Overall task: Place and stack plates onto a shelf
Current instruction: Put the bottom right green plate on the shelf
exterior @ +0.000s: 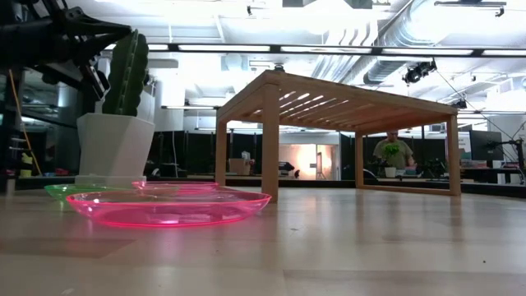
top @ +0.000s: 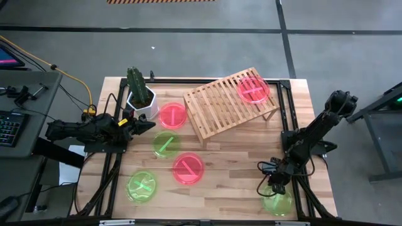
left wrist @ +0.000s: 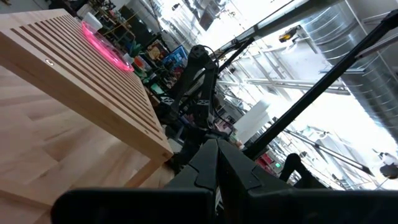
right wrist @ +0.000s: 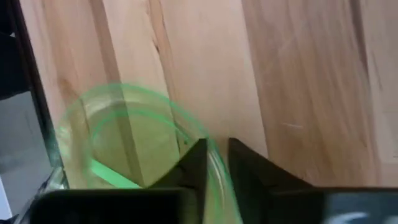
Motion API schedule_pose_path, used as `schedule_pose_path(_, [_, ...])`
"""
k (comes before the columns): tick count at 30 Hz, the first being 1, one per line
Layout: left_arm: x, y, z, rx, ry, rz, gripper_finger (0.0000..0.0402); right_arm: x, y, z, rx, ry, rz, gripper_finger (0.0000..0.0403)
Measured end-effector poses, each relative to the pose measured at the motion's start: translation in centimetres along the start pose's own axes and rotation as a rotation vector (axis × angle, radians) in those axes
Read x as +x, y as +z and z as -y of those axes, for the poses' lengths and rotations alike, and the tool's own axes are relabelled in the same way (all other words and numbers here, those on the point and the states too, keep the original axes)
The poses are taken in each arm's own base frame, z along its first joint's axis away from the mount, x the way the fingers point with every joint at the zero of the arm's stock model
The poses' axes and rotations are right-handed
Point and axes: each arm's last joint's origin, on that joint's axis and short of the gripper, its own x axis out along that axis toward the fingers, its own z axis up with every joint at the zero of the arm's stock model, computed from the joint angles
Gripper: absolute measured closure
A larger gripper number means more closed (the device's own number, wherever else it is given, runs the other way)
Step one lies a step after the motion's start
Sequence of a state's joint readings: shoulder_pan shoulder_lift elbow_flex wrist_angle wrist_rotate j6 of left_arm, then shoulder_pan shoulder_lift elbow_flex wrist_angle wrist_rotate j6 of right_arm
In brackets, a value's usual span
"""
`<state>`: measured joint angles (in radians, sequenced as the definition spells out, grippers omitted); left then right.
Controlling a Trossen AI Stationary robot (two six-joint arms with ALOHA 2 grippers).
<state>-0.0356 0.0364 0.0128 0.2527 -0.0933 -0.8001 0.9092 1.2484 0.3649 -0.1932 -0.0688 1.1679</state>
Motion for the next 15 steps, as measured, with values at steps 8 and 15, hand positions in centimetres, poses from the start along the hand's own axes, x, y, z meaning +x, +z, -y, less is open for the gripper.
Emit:
schedule_pose_path(8, [0.0,0.0,0.0,0.000,0.000,0.000,0.0401,-0.3,0.2,-0.1,0.125,0.039,0.005,0.0400])
schedule_pose_path(15, [0.0,0.0,0.0,0.025,0.012,0.012,0.0401,-2.5,1.7,-0.9,0.160,0.217,0.107,0.0403])
